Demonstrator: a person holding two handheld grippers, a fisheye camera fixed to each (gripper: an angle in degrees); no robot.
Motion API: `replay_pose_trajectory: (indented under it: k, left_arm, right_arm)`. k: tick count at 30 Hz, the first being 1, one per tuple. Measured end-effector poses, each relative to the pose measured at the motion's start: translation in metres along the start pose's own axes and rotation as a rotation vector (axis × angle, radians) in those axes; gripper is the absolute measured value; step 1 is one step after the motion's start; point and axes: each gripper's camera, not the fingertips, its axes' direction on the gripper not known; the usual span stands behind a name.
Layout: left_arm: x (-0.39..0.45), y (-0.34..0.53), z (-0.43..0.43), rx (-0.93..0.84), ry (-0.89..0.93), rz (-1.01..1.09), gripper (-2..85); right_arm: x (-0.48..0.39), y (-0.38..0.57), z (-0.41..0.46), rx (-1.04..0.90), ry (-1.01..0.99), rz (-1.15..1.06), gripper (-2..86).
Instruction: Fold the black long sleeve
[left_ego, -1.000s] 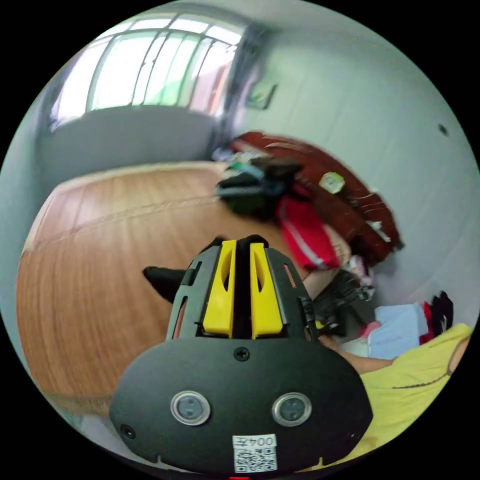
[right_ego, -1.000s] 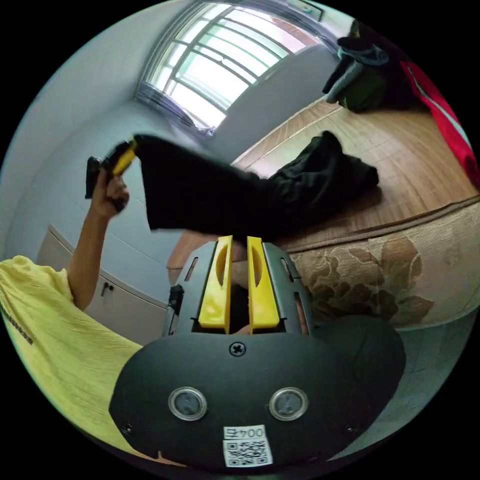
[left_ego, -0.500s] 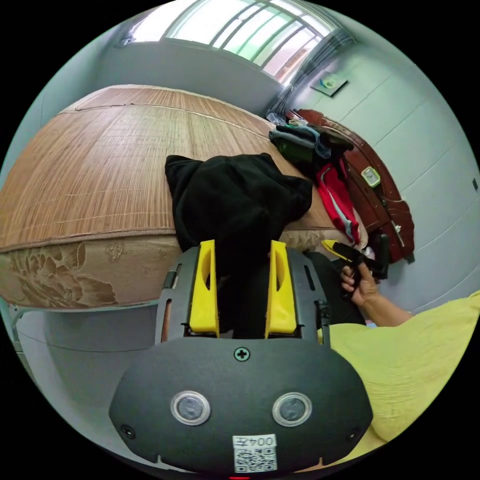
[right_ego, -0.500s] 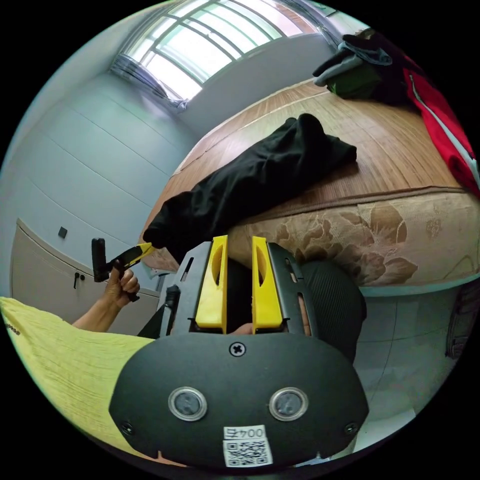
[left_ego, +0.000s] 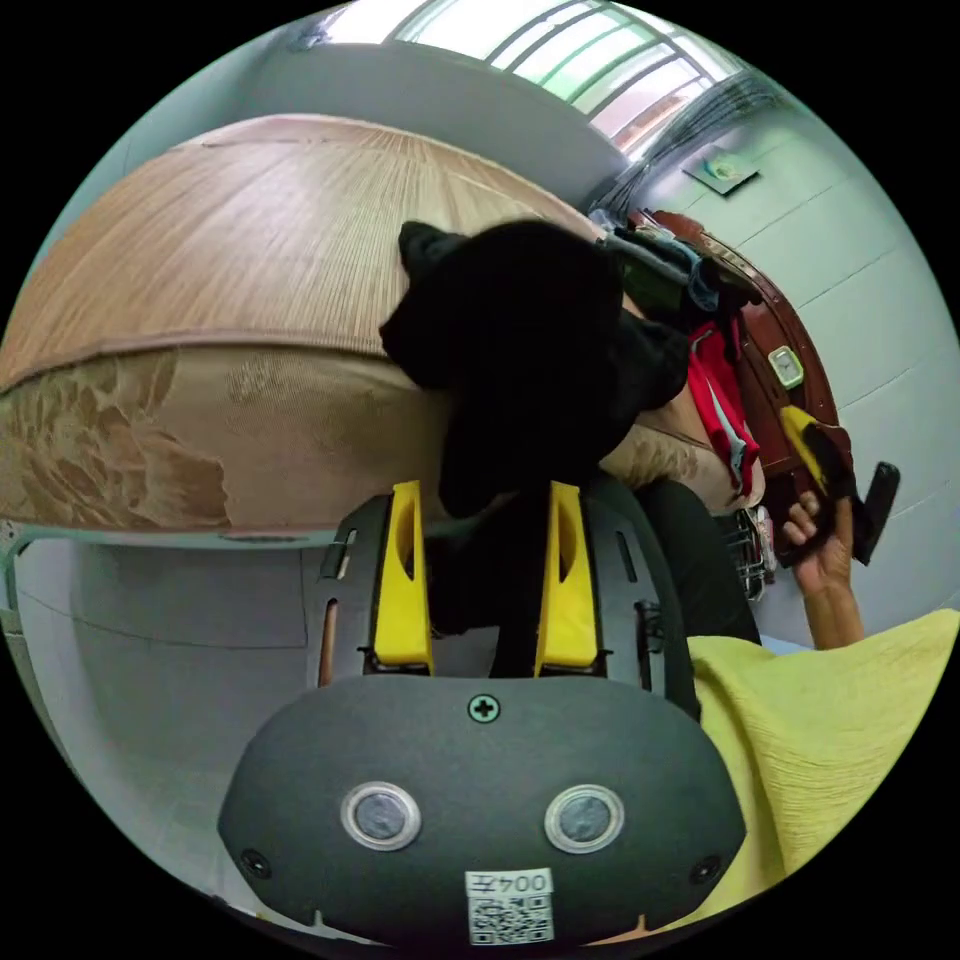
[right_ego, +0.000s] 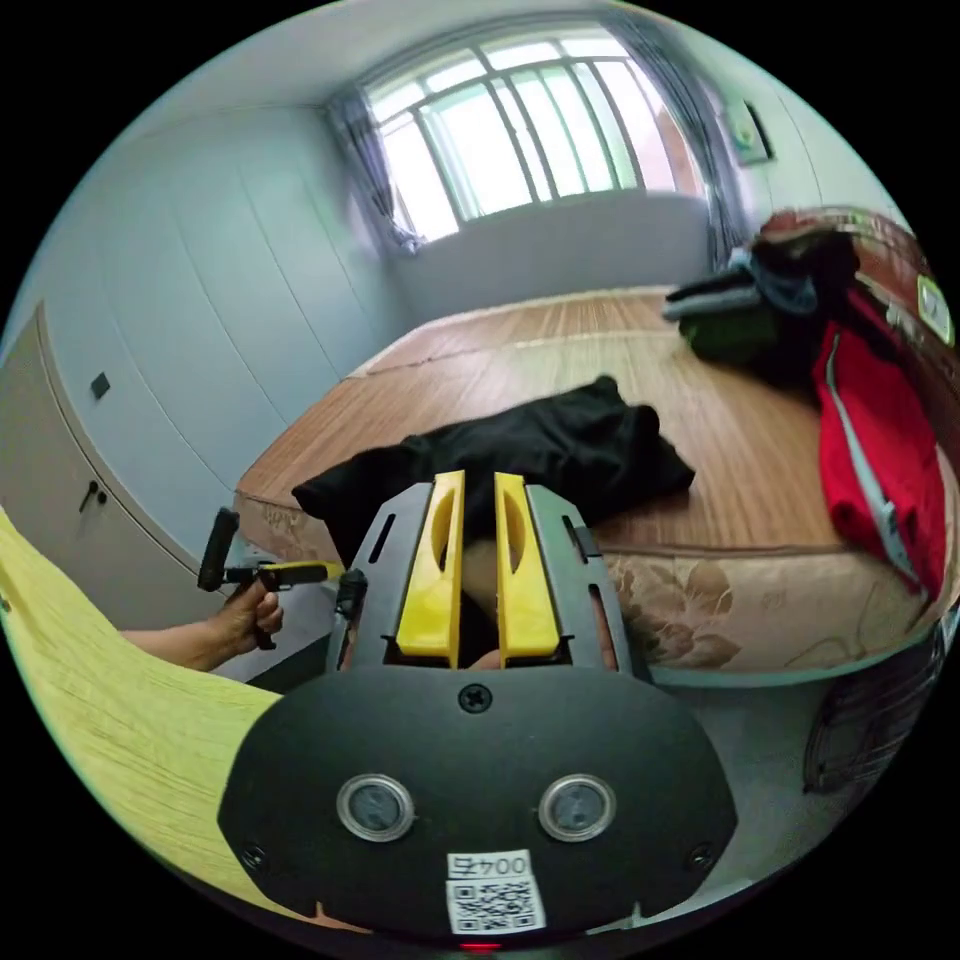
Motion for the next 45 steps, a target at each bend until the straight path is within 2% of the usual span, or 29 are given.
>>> replay_pose_trajectory:
  k: [2,3,4,6,8,10,12,16,22,26,30,33,37,41,45]
  left_arm:
    - [-0.013,0.000,0.009,-0.025,0.029,-0.013,15.5]
    - [-0.019,-0.002,0.011,-0.033,0.035,-0.005,14.7]
    - [-0.023,-0.007,0.010,-0.036,0.043,-0.001,12.5]
    - [-0.026,-0.015,0.001,-0.064,0.077,0.009,7.7]
    - [-0.019,-0.023,-0.015,-0.077,0.206,0.097,5.3]
    - [-0.003,-0.030,-0.062,0.033,0.518,0.181,4.6]
    - [0.011,-0.037,-0.107,0.141,0.680,0.232,4.4]
    - [0.050,-0.052,-0.200,0.292,0.800,0.369,4.0]
    - [0.092,-0.038,-0.273,0.360,0.948,0.514,3.9]
    - [0.105,-0.019,-0.291,0.347,1.010,0.532,3.9]
    - [0.118,0.002,-0.314,0.334,1.000,0.598,4.0]
    - [0.128,0.018,-0.341,0.345,0.946,0.663,4.1]
    - [0.124,0.032,-0.387,0.437,1.010,0.664,4.1]
    - [0.123,0.044,-0.441,0.562,1.033,0.701,4.1]
    - [0.134,0.055,-0.504,0.737,1.044,0.790,4.2]
  right_arm:
    - [-0.010,0.002,-0.005,-0.004,-0.030,0.023,9.9]
    - [-0.011,0.003,-0.003,-0.031,-0.111,0.048,12.7]
    - [-0.011,0.006,0.000,-0.061,-0.200,0.068,16.0]
    - [-0.013,0.012,0.002,-0.070,-0.227,0.096,20.6]
    - [-0.018,0.017,0.003,-0.076,-0.213,0.086,22.7]
    - [-0.027,0.028,-0.004,0.002,-0.147,0.042,23.3]
    - [-0.032,0.035,-0.004,0.010,-0.093,0.014,23.1]
    - [-0.035,0.050,0.010,-0.037,-0.018,0.001,23.2]
    - [-0.052,0.051,0.016,-0.004,0.090,-0.066,24.4]
    - [-0.059,0.037,0.029,-0.001,0.060,-0.079,23.4]
    - [-0.050,0.031,0.043,-0.116,-0.179,0.069,6.7]
    - [-0.041,0.031,0.011,-0.016,-0.207,0.206,4.5]
    - [-0.031,0.006,-0.072,0.160,-0.242,0.270,3.9]
    - [-0.039,-0.043,-0.172,0.377,-0.279,0.192,3.5]
    - [-0.072,-0.103,-0.266,0.580,-0.292,0.003,3.3]
